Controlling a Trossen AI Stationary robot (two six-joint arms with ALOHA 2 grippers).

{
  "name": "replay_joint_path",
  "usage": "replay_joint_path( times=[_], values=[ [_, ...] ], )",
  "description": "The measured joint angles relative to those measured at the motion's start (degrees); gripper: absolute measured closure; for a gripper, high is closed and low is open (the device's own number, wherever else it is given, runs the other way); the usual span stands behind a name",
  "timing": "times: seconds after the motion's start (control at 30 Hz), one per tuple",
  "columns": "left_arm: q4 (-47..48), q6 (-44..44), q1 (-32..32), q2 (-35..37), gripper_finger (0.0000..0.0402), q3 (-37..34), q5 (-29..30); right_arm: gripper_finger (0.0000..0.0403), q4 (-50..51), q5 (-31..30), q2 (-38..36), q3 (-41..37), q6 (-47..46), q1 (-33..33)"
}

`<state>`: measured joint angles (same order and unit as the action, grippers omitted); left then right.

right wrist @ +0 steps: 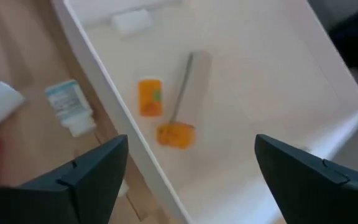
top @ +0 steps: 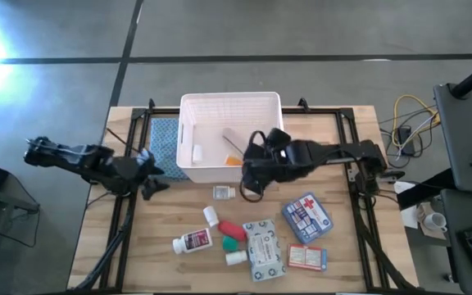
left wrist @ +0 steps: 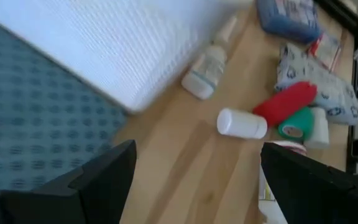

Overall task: Pick & place medical supplies in basket/bin
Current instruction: Put the rolled white gauze into the white container

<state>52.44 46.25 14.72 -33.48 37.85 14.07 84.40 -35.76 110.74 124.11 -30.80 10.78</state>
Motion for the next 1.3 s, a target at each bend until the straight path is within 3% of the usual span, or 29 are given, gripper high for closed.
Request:
replay_joint_path(
  times=[0.17, 0.37, 0.53, 0.67, 0.77, 0.9, 1.03, 1.3],
  values=[
    [-12.47, 0.36, -0.01, -1.47, 0.0079, -7.01, -0.38, 0.0075, 5.81, -1.71, 0.00, -0.04, -9.45, 3.64],
    [-26.36, -4.47, -1.35, -5.36, 0.0079, -11.60, 2.99, 0.0076, 5.64, 6.50, 0.00, -0.74, -15.64, 5.12],
    [-31.52, -9.50, -4.60, -9.47, 0.0079, -11.60, 5.29, 0.0076, 5.58, 15.70, 0.00, -3.04, -21.91, 5.05],
    [-35.74, -14.81, -7.69, -13.04, 0.0079, -10.57, 5.31, 0.0076, 3.32, 18.24, -0.02, -7.21, -23.12, 5.13],
    [-38.70, -17.79, -10.92, -16.03, 0.0079, -9.61, 1.75, 0.0076, -0.21, 19.61, 0.00, -11.06, -20.77, 5.52],
    [-37.15, -18.17, -14.05, -19.48, 0.0079, -6.78, -3.09, 0.0076, -6.18, 20.67, 0.02, -16.41, -16.12, 6.30],
    [-29.78, -18.18, -13.94, -20.63, 0.0079, -2.93, -5.24, 0.0076, -11.07, 20.64, 0.00, -21.66, -13.48, 7.33],
    [-11.45, -18.16, -11.32, -15.36, 0.0079, 3.75, -5.38, 0.0076, -23.16, 17.23, 0.00, -33.72, -7.08, 11.21]
  ],
)
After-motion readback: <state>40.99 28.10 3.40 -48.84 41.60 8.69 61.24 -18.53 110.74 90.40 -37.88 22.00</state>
